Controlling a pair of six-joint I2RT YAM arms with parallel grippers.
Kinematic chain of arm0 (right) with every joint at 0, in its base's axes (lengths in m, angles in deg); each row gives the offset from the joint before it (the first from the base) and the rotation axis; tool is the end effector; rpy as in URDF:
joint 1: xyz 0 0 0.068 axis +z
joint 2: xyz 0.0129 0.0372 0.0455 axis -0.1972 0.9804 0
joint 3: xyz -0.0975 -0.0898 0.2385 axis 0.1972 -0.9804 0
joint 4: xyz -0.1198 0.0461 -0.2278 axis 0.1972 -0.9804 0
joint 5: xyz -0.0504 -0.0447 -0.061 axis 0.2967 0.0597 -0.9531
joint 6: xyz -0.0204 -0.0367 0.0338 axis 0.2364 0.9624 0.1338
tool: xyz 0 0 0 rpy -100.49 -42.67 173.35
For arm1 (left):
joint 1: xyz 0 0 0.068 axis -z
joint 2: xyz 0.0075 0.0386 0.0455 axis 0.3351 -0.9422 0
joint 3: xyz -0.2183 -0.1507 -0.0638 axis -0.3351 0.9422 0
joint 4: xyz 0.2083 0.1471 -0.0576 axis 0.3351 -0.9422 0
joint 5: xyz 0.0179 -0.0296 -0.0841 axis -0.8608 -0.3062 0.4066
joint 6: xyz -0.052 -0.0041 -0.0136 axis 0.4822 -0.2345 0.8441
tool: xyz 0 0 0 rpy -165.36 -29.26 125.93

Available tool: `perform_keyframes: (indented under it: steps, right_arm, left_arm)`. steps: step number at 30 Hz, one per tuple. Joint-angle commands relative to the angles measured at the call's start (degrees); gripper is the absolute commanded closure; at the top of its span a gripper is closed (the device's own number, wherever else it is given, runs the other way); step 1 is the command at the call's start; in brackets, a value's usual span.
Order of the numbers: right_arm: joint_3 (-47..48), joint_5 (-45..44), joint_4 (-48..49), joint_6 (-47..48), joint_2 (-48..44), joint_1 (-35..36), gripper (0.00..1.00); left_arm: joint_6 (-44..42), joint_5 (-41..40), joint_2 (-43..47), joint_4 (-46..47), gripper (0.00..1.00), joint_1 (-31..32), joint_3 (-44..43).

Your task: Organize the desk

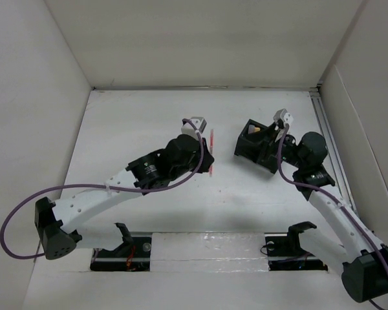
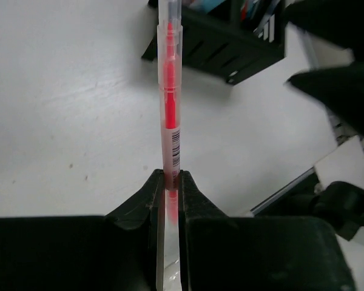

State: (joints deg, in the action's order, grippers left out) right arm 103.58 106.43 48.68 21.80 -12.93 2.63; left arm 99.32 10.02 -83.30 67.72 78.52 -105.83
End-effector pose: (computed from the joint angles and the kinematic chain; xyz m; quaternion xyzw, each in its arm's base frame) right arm 0.1964 0.0739 0.3303 -0.2905 0.6306 0.3812 0.6104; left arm 0.1485 -0.2319 0.3576 0.1193 0.8261 -0.3325 0.4391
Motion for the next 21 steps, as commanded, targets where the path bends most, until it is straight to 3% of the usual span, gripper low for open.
perform_keyframes:
  steps: [1,2,4,9,18,21]
  right_arm:
    - [1.4,3.5,6.8,-4.8,0.1,2.8,0.4]
    - [0.9,5.0,14.1,-7.3,2.1,4.4,0.37]
    - [0.9,5.9,16.3,-9.6,2.7,4.4,0.35]
    - [0.0,8.5,34.6,-19.5,7.0,5.7,0.3]
    - [-0.5,7.9,47.5,-28.0,14.6,8.7,0.3]
    - [-0.8,5.9,51.5,-29.9,16.8,9.9,0.34]
  left_arm:
    - [-4.5,0.2,0.6,8.0,1.0,0.3,-3.3]
    - [-5.6,1.2,0.0,8.1,1.0,0.3,-5.1]
    - [-5.8,1.8,-0.1,8.4,1.0,0.3,-5.6]
    - [-7.0,3.0,0.1,8.9,1.0,0.3,-6.0]
    - [-7.2,6.4,1.0,11.1,1.0,0.3,-4.0]
    - [-7.3,8.0,0.9,11.7,1.0,0.3,-3.4]
